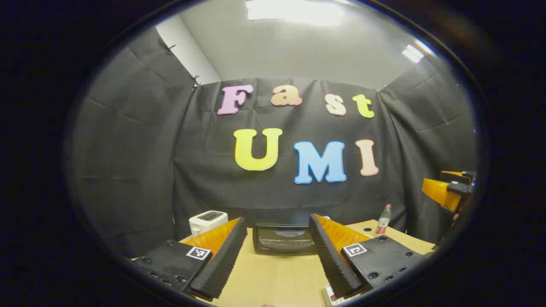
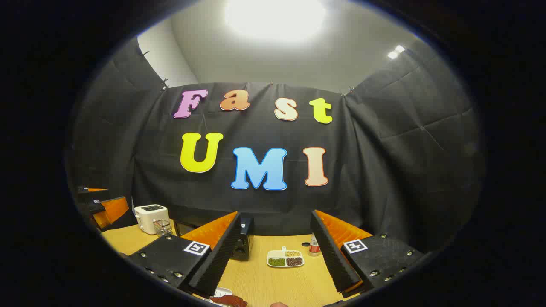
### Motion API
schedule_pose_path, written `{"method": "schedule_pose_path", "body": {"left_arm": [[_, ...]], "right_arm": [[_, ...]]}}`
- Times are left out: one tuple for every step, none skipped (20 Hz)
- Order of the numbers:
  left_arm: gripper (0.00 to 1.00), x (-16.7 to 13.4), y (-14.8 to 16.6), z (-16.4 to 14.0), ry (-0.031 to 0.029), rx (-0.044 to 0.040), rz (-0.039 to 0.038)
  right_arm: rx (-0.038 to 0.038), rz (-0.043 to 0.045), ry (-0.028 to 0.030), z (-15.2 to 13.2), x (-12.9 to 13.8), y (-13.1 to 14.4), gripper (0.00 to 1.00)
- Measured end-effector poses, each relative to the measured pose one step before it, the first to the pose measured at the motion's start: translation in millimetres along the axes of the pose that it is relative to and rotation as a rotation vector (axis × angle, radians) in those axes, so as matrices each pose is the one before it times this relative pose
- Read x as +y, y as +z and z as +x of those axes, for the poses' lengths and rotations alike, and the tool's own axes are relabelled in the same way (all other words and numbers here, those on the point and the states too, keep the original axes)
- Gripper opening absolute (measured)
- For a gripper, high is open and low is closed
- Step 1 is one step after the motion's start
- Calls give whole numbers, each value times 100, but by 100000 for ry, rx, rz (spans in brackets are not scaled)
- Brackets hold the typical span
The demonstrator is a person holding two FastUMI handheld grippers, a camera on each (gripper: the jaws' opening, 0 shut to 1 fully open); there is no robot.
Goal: Open the electric oven with the left hand, put the food in, and close the electric oven.
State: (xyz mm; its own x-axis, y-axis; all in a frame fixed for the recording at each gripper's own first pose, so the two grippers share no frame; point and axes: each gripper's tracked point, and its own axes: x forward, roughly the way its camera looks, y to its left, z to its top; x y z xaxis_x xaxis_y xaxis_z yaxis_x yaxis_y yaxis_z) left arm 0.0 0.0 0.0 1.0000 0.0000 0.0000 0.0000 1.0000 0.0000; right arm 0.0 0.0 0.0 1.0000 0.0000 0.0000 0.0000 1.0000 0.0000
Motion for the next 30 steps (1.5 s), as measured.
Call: {"method": "schedule_pose_path", "body": {"left_arm": [[100,-174,116,-56,-82,-143,340],[100,-158,-74,-103,-96,-282,268],[100,-90,107,-22,-21,-175,206],[100,-185,69,11,-71,-93,63],[97,-225,225,-1,61,-86,34],[100,-80,-74,-61,123,-194,59],[100,-168,109,12,69,-218,1],[100,-188,-73,-8,131,17,109],[100,-259,114,40,80,-30,138],[100,-303,-21,-105,94,-309,-30],[100,-243,110,-46,210,-166,-28],[100,-364,-5,-90,69,-116,5],[100,-369,92,-181,194,-66,68],[100,-287,-97,-75,123,-334,-173],[100,-264,64,37,143,-279,16],[100,-230,-115,84,394,-209,433],[100,-35,79,325,461,-508,455],[100,-75,-133,351,465,-489,428],[100,42,74,537,427,-311,351],[100,13,-231,630,175,76,148],[100,-10,-58,719,-63,61,-166],[97,96,-179,1010,-246,-264,-355],[100,61,24,1038,-452,-531,-327],[100,12,-192,1142,-629,-248,-178],[100,41,-309,1346,-1015,395,-200],[100,10,-524,1358,-1092,48,-247],[100,-24,-212,1431,-924,-199,-343],[100,116,-615,1491,-888,106,-529],[100,64,-557,1426,-759,699,-732],[100,29,-753,1394,-1027,592,-1201]], "right_arm": [[-58,186,102,60,-72,84,98],[-41,-67,212,-49,-17,-72,98],[-104,-206,288,23,-51,51,98],[-35,-202,570,-98,8,-53,98],[101,-79,287,6,-41,-41,98],[229,-34,370,77,-84,-194,98],[364,88,397,29,-63,-96,98],[250,118,406,27,-133,-193,98],[229,49,440,-31,-141,-76,98],[-30,-52,560,8,-145,-157,98],[-78,-289,680,-56,-163,-65,98],[-460,-289,595,-58,-147,-76,98],[-155,-9,817,-67,-154,-116,98],[113,388,1254,-97,-24,-310,98],[460,502,1154,-53,-72,-211,98],[158,546,1380,14,-38,-306,98],[-194,168,843,21,-76,-67,98],[293,-156,397,56,-176,-303,98],[1021,-145,119,13,-115,-285,98],[988,270,116,147,-65,-279,98],[-57,440,133,45,-18,144,98],[-817,41,-347,74,-64,284,98],[-442,-402,-745,172,-148,335,98],[-268,71,-1111,231,-119,-17,98],[-666,735,-1171,217,-17,476,98],[-827,648,-1253,248,3,379,98],[-1136,-65,-1399,345,-89,382,98],[-599,-848,-1666,469,-125,50,98],[182,-906,-1849,423,-200,-90,98],[423,-492,-1876,377,-104,-284,98]]}}
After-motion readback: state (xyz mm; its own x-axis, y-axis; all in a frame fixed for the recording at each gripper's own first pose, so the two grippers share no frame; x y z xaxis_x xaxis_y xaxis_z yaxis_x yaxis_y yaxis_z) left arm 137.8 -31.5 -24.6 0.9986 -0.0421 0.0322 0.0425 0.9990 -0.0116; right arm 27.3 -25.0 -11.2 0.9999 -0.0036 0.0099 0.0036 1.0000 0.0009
